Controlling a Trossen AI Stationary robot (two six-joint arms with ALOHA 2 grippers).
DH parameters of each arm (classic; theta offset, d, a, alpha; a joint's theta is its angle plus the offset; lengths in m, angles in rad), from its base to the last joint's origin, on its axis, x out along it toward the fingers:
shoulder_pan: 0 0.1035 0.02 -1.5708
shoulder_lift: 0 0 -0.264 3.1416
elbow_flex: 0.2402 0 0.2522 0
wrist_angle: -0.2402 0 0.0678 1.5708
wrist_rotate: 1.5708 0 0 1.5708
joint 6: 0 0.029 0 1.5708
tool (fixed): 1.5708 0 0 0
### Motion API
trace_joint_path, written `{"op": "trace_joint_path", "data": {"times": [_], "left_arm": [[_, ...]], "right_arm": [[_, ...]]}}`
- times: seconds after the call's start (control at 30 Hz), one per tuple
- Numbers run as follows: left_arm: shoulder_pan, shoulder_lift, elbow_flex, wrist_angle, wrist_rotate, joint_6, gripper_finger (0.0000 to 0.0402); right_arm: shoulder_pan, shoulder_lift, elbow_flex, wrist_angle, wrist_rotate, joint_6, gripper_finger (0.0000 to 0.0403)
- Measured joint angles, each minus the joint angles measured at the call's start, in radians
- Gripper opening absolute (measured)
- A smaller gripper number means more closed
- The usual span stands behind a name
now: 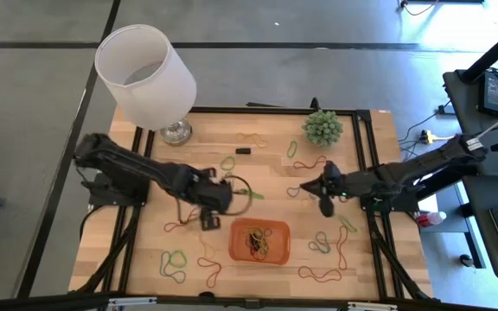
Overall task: Pick and place rubber bands into bin
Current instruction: Put the green rubber band into the orange bin
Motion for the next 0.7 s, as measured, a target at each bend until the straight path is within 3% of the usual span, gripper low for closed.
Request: {"op": "trace_joint_path", "data": {"times": [0.33,0.5,0.7], "left_arm": [[0.145,-0.487,-0.508,0.274,0.022,0.112,0.0002],[0.231,-0.674,-0.669,0.373,0.067,0.171,0.0002],[0.293,-0.799,-0.752,0.438,0.062,0.202,0.0002]], "right_arm": [[-0.227,0.413,0.338,-0.046,-0.020,-0.001,0.0011],[-0.343,0.625,0.587,-0.342,-0.060,0.131,0.0019],[-0.468,0.841,0.831,-0.669,-0.144,0.264,0.0049]]}}
